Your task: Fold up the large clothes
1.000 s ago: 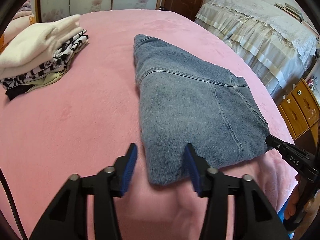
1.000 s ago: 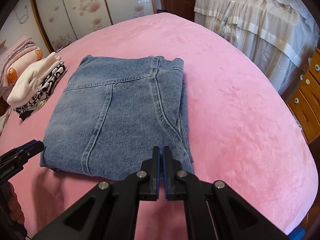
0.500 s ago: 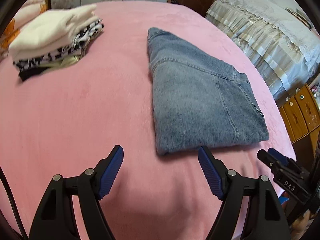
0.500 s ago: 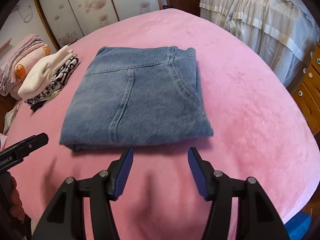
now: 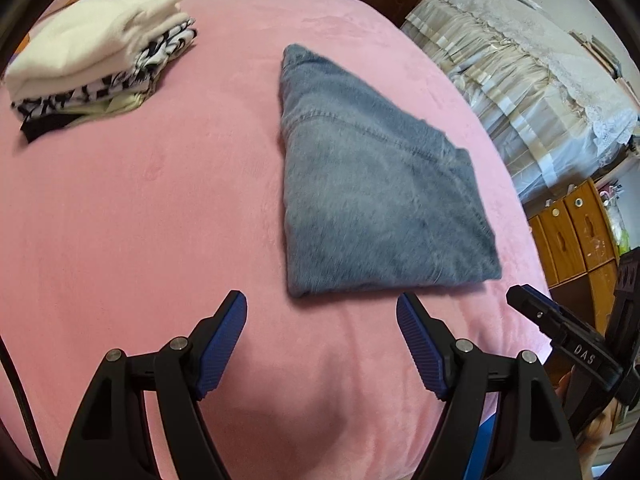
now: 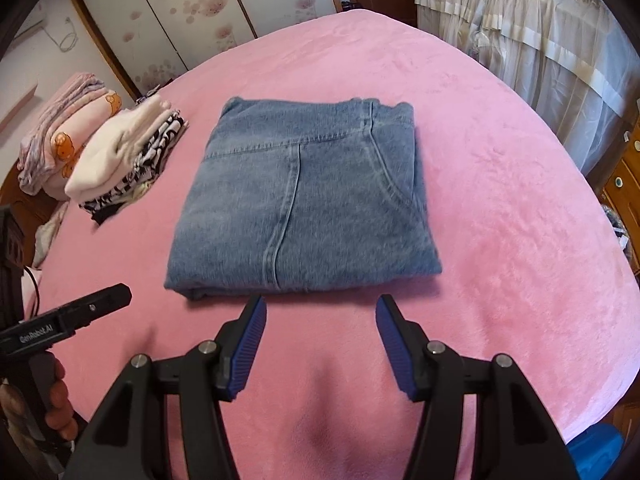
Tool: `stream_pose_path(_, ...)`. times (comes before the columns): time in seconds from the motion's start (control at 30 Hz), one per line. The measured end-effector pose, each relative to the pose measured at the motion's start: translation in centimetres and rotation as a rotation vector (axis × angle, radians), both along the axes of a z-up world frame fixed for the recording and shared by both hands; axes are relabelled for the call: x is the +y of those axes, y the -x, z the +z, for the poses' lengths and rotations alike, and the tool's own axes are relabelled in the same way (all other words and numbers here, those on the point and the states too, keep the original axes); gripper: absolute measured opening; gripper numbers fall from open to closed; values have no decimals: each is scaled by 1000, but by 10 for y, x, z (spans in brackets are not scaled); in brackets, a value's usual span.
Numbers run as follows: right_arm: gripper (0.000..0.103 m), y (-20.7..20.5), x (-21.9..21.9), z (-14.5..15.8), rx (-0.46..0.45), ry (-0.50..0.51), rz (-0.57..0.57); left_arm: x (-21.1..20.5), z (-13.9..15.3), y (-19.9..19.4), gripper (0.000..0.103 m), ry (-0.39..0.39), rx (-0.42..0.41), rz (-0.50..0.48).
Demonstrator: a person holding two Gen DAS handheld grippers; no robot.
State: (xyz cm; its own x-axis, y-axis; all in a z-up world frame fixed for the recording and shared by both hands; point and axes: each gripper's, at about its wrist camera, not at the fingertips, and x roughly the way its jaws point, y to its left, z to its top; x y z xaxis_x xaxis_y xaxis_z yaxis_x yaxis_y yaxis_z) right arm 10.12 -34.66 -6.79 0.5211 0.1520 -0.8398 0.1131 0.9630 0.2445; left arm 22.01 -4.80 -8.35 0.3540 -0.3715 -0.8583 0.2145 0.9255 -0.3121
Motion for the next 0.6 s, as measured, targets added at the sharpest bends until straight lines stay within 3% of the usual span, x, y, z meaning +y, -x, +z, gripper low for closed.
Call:
stream_pose_path(0.1,58,-10,-11,18,-15,-5,10,-1,18,-17,76,2,-21,-29)
stream_pose_path(0.23,78,-27,-26,48,-50,18,3,-8,42,-40,78,-1,-78,-101)
stream_pose_path(0.33,84,-46,-38,61,-69,7,9,-20,52,-59,90,10,-80,-173)
stream_pose_path(0.47,86,-77,-54,52,-43,-19,23,-38,38,-89,91,41,-41,-233)
stream_pose_path(0.6,86,-111,-74,12,51,-89,38,-48,4,-114,91,75,34,-236)
